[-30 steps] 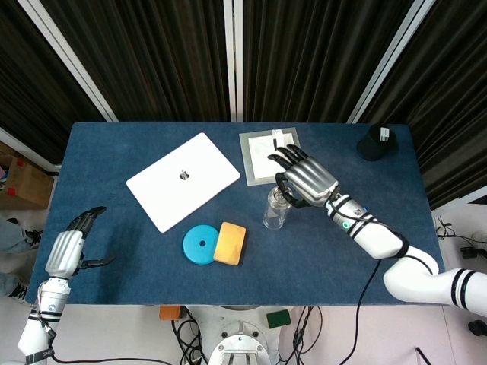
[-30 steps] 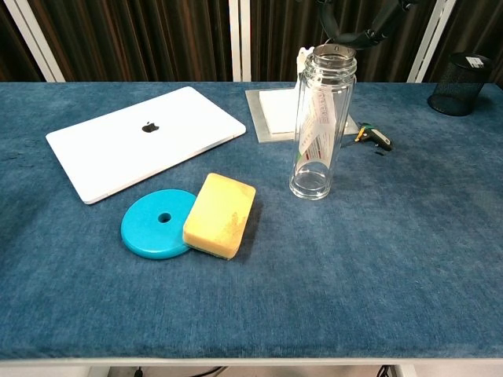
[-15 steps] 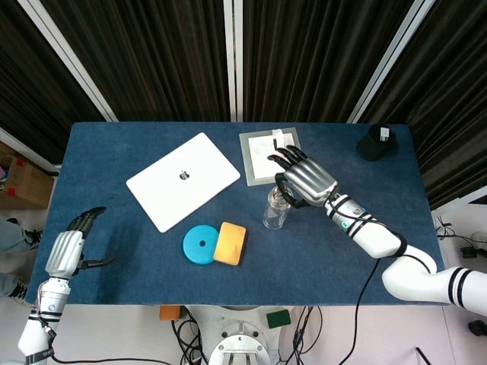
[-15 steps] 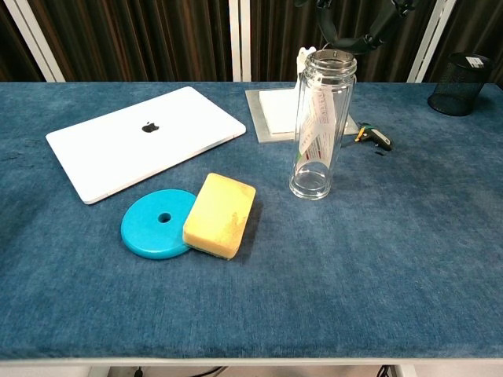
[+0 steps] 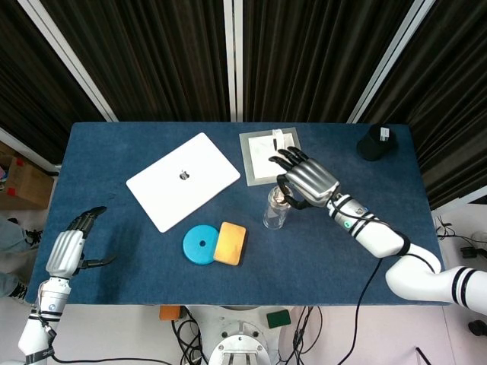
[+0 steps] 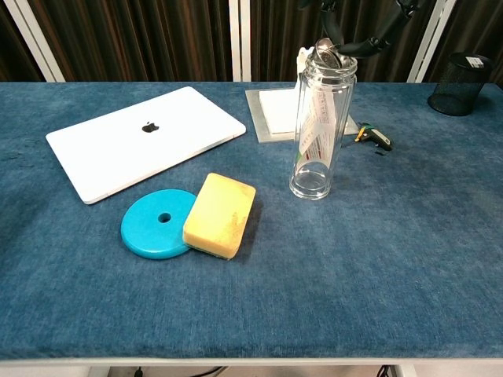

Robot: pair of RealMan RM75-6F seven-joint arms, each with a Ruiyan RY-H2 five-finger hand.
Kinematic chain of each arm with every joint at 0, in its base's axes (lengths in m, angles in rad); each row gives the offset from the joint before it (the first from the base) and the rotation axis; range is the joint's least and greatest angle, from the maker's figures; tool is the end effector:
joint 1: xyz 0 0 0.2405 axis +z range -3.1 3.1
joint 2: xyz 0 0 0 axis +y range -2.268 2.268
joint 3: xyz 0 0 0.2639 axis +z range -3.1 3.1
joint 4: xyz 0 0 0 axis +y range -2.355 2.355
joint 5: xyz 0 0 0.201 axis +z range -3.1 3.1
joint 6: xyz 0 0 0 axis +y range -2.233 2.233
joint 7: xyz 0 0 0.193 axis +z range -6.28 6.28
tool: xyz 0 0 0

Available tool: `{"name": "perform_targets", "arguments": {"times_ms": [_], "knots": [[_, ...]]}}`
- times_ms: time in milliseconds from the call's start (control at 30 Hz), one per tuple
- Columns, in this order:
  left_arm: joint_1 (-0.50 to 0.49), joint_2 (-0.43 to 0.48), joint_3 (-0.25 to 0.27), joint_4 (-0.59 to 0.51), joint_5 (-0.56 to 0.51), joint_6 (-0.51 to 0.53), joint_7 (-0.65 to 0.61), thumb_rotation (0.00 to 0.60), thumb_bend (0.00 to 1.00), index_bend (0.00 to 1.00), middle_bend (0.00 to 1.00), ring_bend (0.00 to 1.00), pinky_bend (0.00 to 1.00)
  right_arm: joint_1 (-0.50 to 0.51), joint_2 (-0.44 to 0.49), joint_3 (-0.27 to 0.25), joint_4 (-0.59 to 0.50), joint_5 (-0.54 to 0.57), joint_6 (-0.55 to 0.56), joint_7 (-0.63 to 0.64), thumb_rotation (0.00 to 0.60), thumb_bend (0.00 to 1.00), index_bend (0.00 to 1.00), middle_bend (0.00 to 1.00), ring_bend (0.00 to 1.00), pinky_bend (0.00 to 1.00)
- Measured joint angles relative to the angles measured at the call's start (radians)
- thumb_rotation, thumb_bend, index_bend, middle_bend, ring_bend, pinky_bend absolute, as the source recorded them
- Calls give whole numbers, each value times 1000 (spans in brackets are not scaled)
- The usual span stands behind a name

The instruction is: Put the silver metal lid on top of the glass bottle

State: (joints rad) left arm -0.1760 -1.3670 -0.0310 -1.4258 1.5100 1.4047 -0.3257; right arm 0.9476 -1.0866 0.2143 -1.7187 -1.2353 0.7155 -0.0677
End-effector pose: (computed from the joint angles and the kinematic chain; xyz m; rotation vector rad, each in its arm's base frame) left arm -0.3078 0.2548 0.0849 -1.3500 -1.2325 -1.1899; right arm -0.0618 -0.4134 0.0794 2.1278 -0.8002 0.9708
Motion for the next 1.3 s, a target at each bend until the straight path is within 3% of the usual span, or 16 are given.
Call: {"name": "perform_targets", "arguments": {"times_ms": [400,800,900,1033,1300], "knots": [[1,0,1,0,-1,-1,-1,600,4,135,135,112,180,-4,8,2,1,-43,3,52,600,355,389,78,0,0],[1,1,1,1,0,-1,-3,600,4,135,135,112,180,-41,32,2,0,-130,70,136,600,359,372,74,0,0],[2,2,1,-1,1,3,-2,600,4,135,135,113,180,-62,51,2,-11,-155,104,169,600,354,237,52,0,0],[8,6,0,-7,3,16,3,600,3,135,135,112,180,-117,78,-11,-33,-201,187,205,600,329,11,4,0,0],[27,26,7,-39,18,55,46,600,4,135,135,112,180,-359,52,-121,-12,-311,510,142,600,327,0,0,0,0]]}}
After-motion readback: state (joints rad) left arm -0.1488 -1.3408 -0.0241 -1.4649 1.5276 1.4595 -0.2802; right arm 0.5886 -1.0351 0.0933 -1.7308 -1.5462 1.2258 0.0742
